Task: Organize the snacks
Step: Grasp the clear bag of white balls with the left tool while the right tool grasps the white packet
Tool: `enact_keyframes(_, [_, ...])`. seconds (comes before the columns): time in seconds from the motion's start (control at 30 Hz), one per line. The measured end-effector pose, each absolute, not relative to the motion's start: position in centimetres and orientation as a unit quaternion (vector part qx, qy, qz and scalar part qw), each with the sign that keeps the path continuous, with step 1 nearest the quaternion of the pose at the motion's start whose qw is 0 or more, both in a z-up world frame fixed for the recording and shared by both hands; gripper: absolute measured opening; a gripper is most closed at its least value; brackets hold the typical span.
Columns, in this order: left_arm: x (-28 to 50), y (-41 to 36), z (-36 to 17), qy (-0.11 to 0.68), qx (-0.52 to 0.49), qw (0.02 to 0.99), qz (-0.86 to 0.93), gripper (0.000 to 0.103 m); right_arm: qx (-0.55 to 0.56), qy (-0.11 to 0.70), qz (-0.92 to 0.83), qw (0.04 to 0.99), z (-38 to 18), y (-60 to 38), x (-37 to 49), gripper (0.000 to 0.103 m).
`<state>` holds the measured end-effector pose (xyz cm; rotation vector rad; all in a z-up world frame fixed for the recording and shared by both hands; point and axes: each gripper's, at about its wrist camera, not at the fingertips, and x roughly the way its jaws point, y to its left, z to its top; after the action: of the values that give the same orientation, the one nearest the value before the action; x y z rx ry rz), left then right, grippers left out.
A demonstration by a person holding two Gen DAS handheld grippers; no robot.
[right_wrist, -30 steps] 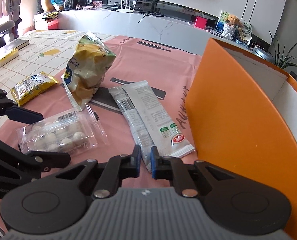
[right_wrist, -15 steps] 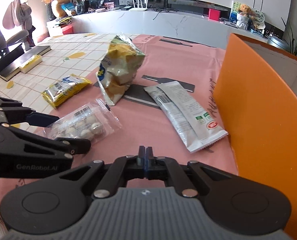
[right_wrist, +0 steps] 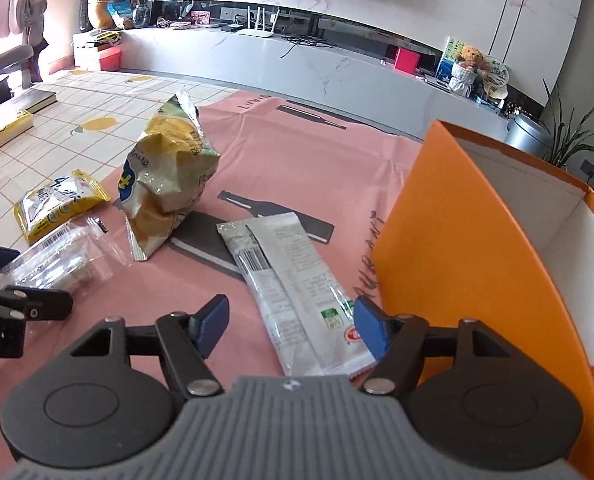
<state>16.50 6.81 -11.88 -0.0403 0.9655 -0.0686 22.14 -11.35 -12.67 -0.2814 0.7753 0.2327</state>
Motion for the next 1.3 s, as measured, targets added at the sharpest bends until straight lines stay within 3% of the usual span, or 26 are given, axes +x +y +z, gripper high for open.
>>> enact_keyframes(0.3, [16.7, 7.1, -11.9, 0.464, -0.027, 0.885, -0.035, 0.073, -0.130, 0.377, 0.118, 0.909, -14.1, -10.7, 24.7, 0.080])
enact_keyframes(0.5, [16.7, 7.3, -11.9, 0.463, -0.030, 0.885, -0.036, 0.073, -0.046, 0.423, 0.116, 0.897, -14.2, -12.0, 25.4, 0.088])
enact_keyframes(0.67, [16.7, 7.3, -11.9, 0.462, -0.029, 0.886, -0.038, 0.074, -0.046, 0.432, 0.149, 0.888, -13.6, -11.0, 22.7, 0.083])
enact_keyframes(0.93, [16.8, 7.8, -12.2, 0.447, -0.027, 0.891, -0.069, 0.088, 0.015, 0.434, 0.115, 0.894, -13.4, -11.9, 23.2, 0.078])
enact_keyframes(1.17, [17.0, 6.8, -12.7, 0.432, 0.014, 0.899, -0.070, 0.088, -0.010, 0.423, 0.100, 0.901, -13.9, -10.8, 24.3, 0.079])
enact_keyframes(1.3, [16.9, 6.3, -12.8, 0.428, 0.029, 0.901, -0.070, 0.082, -0.036, 0.411, 0.099, 0.906, -14.0, -10.3, 24.0, 0.071])
